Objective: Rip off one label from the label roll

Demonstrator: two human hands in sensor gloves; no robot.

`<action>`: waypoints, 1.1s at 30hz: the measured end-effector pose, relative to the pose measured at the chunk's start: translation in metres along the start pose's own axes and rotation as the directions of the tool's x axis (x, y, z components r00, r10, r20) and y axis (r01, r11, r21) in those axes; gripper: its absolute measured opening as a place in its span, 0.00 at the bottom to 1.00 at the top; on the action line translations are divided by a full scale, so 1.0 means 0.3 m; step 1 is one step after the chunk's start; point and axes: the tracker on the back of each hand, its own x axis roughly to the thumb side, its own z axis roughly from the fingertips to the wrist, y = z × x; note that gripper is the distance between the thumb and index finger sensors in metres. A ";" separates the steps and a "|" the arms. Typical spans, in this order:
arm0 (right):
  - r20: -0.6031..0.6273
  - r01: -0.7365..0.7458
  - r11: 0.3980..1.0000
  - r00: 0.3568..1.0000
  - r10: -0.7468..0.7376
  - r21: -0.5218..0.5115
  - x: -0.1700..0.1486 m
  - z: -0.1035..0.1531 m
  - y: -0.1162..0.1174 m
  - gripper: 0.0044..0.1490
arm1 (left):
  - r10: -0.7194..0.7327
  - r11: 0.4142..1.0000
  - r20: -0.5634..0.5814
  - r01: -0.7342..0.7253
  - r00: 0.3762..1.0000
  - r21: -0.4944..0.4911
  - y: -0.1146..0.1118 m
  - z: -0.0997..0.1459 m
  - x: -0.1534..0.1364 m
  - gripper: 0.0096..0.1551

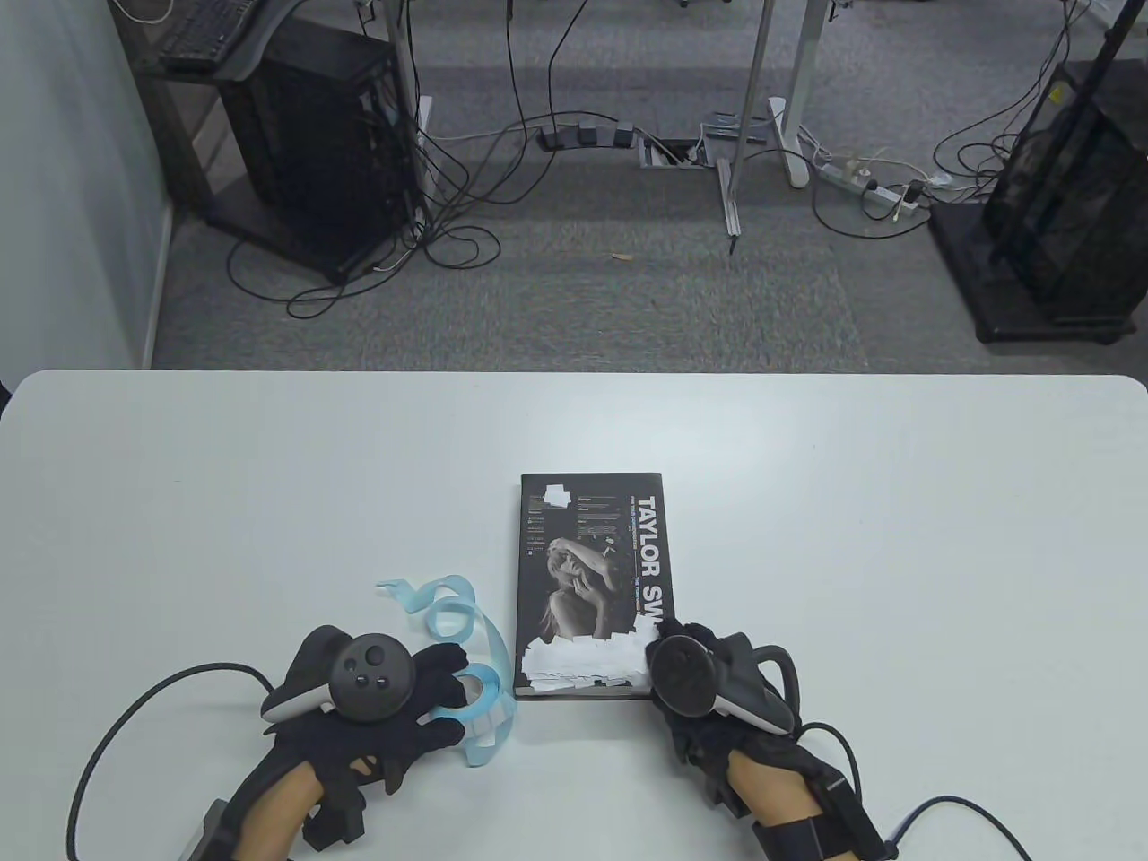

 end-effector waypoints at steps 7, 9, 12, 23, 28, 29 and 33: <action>0.006 0.093 0.994 0.996 -0.093 -0.061 -0.033 0.000 -0.010 0.28 | -0.010 1.000 -0.031 0.010 0.999 0.015 0.009 0.014 -0.022 0.33; -0.004 0.221 0.972 0.975 -0.222 -0.084 -0.078 -0.002 -0.025 0.28 | -0.021 0.999 -0.055 0.023 0.998 0.029 0.019 0.021 -0.038 0.33; -0.013 0.377 0.913 0.924 -0.383 -0.154 -0.141 -0.004 -0.049 0.28 | -0.050 0.997 -0.098 0.056 0.994 0.052 0.039 0.024 -0.062 0.33; -0.058 0.367 0.809 0.896 -0.440 -0.460 -0.237 0.054 -0.141 0.24 | -0.197 0.974 -0.314 0.222 0.929 0.047 0.070 0.057 -0.167 0.33; -0.066 0.368 0.768 0.881 -0.468 -0.524 -0.249 0.070 -0.155 0.23 | -0.152 0.982 -0.400 0.183 0.904 0.041 0.073 0.077 -0.245 0.33; -0.066 0.369 0.762 0.879 -0.472 -0.533 -0.251 0.072 -0.156 0.23 | -0.158 0.982 -0.424 0.189 0.892 0.032 0.073 0.083 -0.261 0.33; -0.056 0.387 0.748 0.870 -0.490 -0.539 -0.254 0.075 -0.161 0.23 | -0.170 0.981 -0.492 0.192 0.854 -0.007 0.066 0.098 -0.312 0.33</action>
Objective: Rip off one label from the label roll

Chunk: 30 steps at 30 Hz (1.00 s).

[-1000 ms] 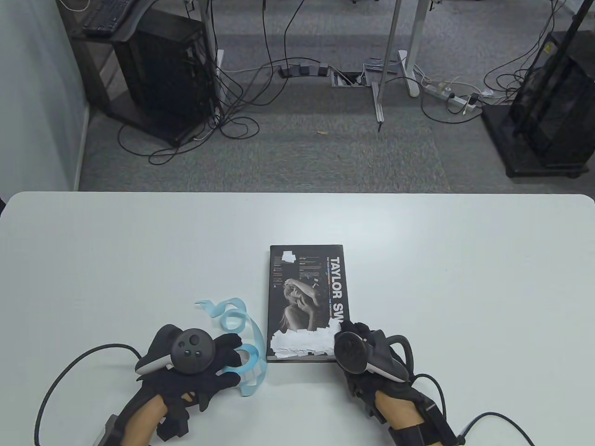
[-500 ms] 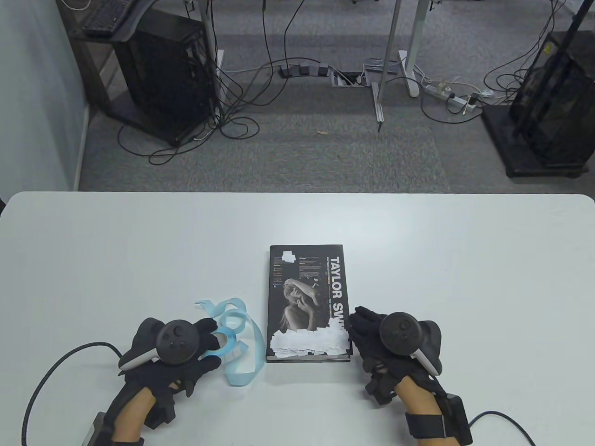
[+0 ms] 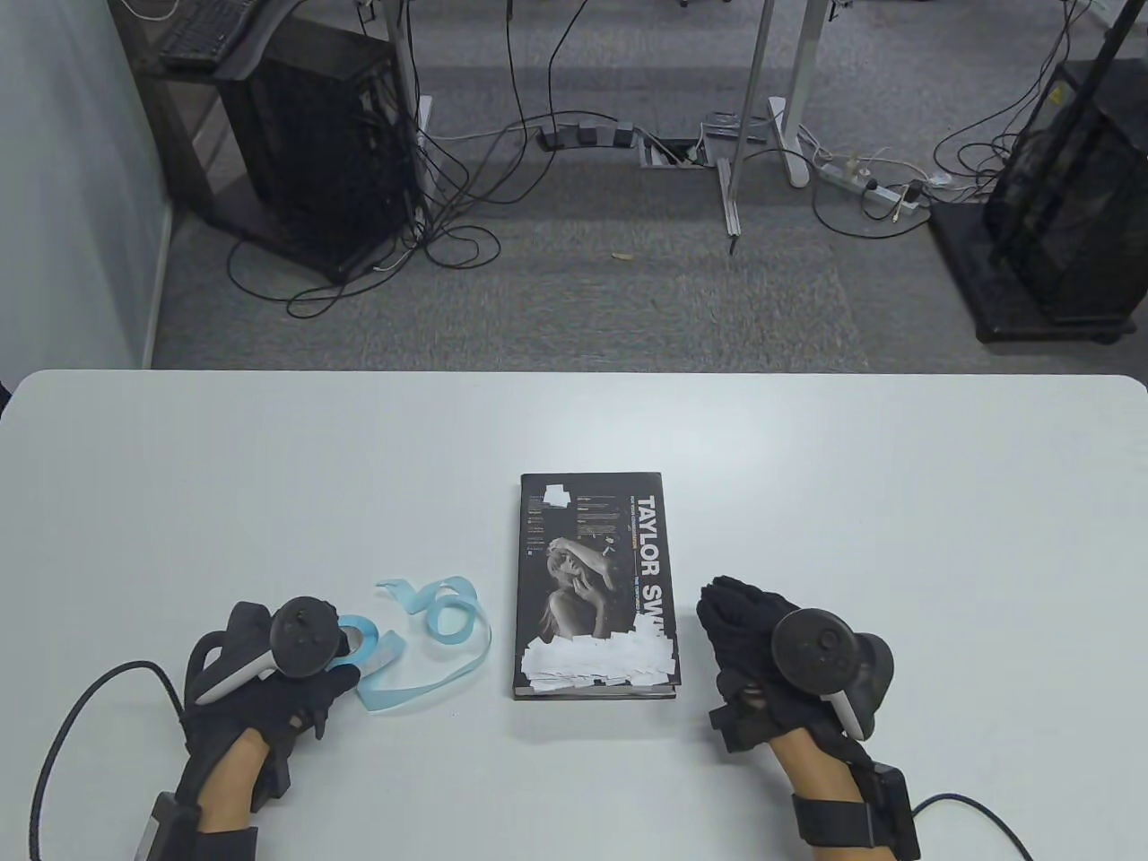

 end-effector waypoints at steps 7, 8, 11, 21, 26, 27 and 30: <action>0.012 0.003 1.000 1.000 -0.003 0.013 0.004 0.000 0.009 0.23 | -0.011 0.999 -0.082 0.007 0.997 -0.050 -0.032 -0.018 -0.054 0.33; 0.014 0.000 1.000 1.000 -0.001 0.017 0.006 0.000 0.011 0.23 | -0.008 0.998 -0.091 0.003 0.996 -0.055 -0.035 -0.021 -0.061 0.33; 0.021 -0.004 1.000 1.000 0.003 0.026 0.010 0.000 0.017 0.23 | 0.001 0.999 -0.109 -0.007 0.994 -0.053 -0.041 -0.025 -0.074 0.33; 0.027 -0.005 0.999 1.000 0.004 0.036 0.015 0.000 0.021 0.23 | -0.046 0.997 -0.161 0.036 0.986 -0.068 -0.057 -0.040 -0.082 0.34; 0.031 -0.010 0.999 0.999 0.009 0.044 0.017 0.001 0.023 0.23 | -0.062 0.992 -0.157 0.043 0.986 -0.120 -0.062 -0.040 -0.063 0.38; 0.032 -0.012 0.999 0.999 0.010 0.045 0.017 0.001 0.023 0.23 | -0.063 0.990 -0.158 0.042 0.985 -0.135 -0.062 -0.038 -0.062 0.39; 0.031 -0.010 0.999 0.999 0.009 0.046 0.018 0.001 0.023 0.23 | -0.059 0.987 -0.161 0.034 0.985 -0.156 -0.057 -0.032 -0.061 0.42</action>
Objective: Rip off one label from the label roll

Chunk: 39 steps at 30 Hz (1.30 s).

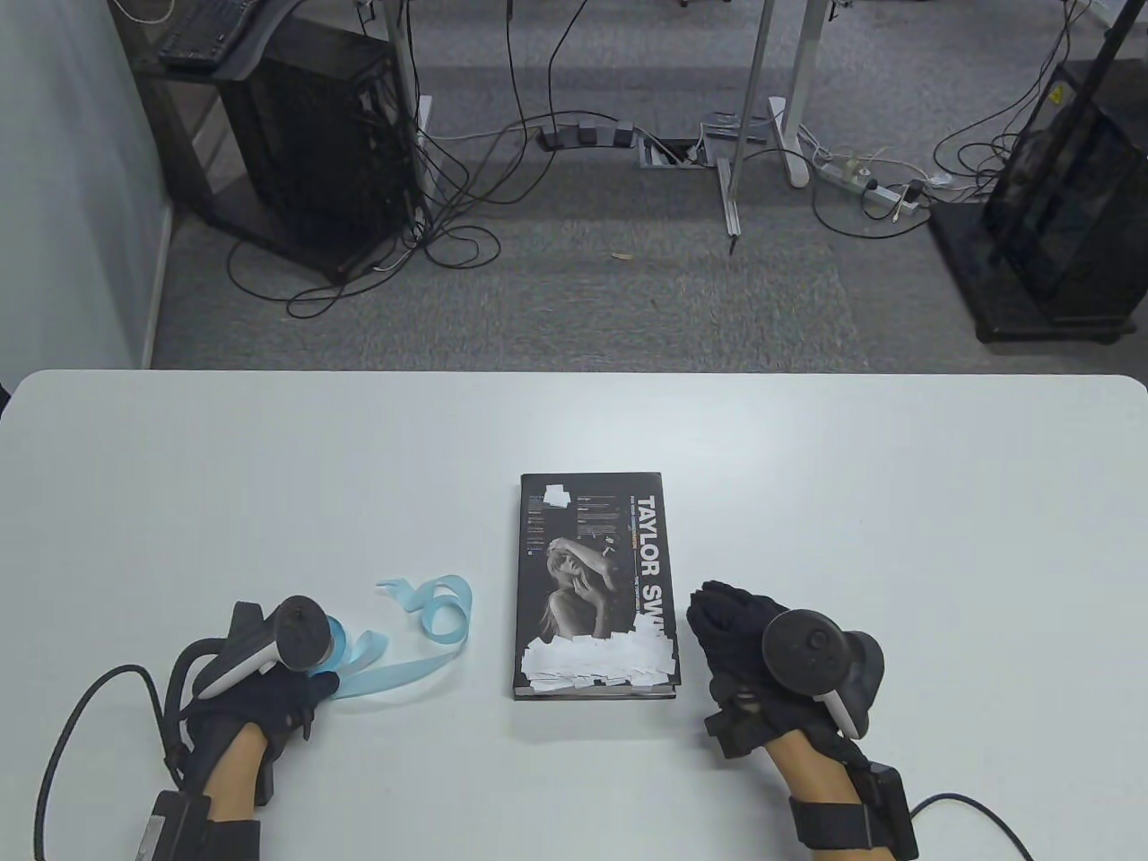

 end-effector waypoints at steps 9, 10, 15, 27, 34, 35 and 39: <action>0.007 -0.017 1.000 1.000 0.017 0.019 0.008 -0.001 0.011 0.23 | -0.044 0.972 0.141 0.009 0.989 0.236 0.097 0.126 0.093 0.49; 0.008 -0.019 1.000 1.000 0.019 0.021 0.009 0.000 0.012 0.23 | -0.024 0.965 0.191 -0.027 0.981 0.262 0.100 0.140 0.114 0.49; 0.033 -0.044 0.998 0.999 0.043 0.040 0.025 0.005 0.028 0.23 | -0.013 0.947 0.507 -0.153 0.862 0.283 0.073 0.200 0.305 0.54; 0.185 -0.125 0.968 0.979 0.085 0.218 0.130 0.044 0.145 0.34 | -0.230 0.971 0.757 0.202 0.612 0.132 -0.160 0.298 0.714 0.58; 0.247 -0.190 0.867 0.966 0.081 0.461 0.204 0.085 0.294 0.44 | -0.251 0.967 0.736 0.198 0.629 0.161 -0.147 0.309 0.699 0.58; 0.252 -0.212 0.828 0.964 0.089 0.518 0.211 0.094 0.327 0.45 | -0.252 0.967 0.728 0.200 0.637 0.159 -0.145 0.306 0.693 0.58; 0.269 -0.305 0.683 0.949 0.163 0.663 0.219 0.127 0.426 0.49 | -0.238 0.969 0.729 0.201 0.642 0.140 -0.151 0.304 0.692 0.58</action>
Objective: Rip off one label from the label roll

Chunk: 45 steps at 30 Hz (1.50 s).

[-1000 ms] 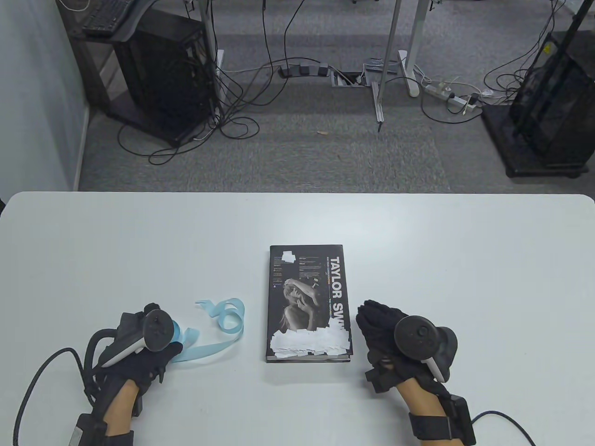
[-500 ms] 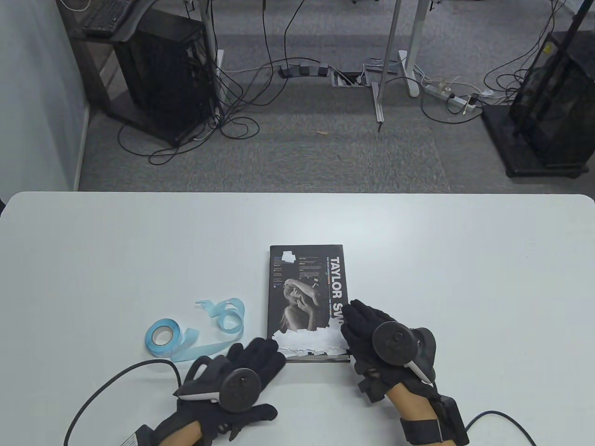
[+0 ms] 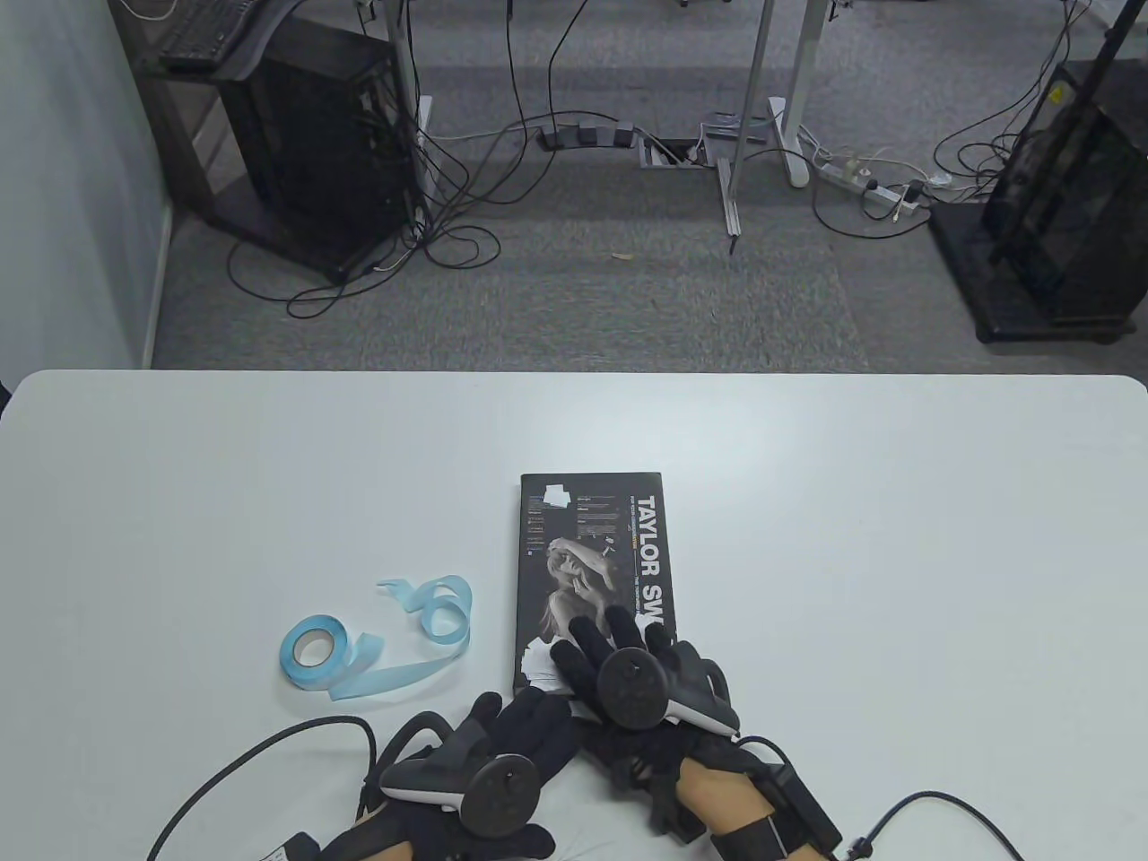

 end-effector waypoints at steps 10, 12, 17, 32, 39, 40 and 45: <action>-0.041 -0.011 0.998 0.999 0.013 0.063 0.015 0.003 -0.004 0.50 | 0.001 1.000 0.006 -0.001 1.000 0.016 0.002 -0.004 0.003 0.58; -0.053 -0.001 0.997 0.999 0.005 0.077 0.020 0.011 -0.007 0.50 | 0.006 1.000 0.002 -0.006 1.000 0.017 0.002 -0.003 -0.001 0.58; -0.069 0.006 0.996 0.998 0.000 0.090 0.014 0.018 -0.012 0.49 | 0.014 1.000 -0.005 -0.014 1.000 0.020 0.003 -0.002 -0.006 0.58; -0.222 0.080 0.996 0.973 -0.069 0.039 -0.128 0.011 -0.062 0.48 | 0.029 0.999 -0.012 -0.029 1.000 0.018 0.007 -0.005 -0.020 0.58; -0.386 0.129 0.990 0.912 -0.138 -0.049 -0.327 0.045 -0.124 0.48 | 0.030 0.999 -0.007 -0.030 1.000 0.024 0.007 -0.006 -0.021 0.58; -0.398 0.133 0.990 0.906 -0.144 -0.057 -0.342 0.048 -0.128 0.48 | 0.030 0.999 -0.006 -0.029 1.000 0.026 0.007 -0.006 -0.021 0.58; -0.493 0.178 0.973 0.839 -0.228 -0.147 -0.491 0.089 -0.164 0.48 | 0.032 0.999 -0.013 -0.032 0.999 0.021 0.006 -0.004 -0.023 0.58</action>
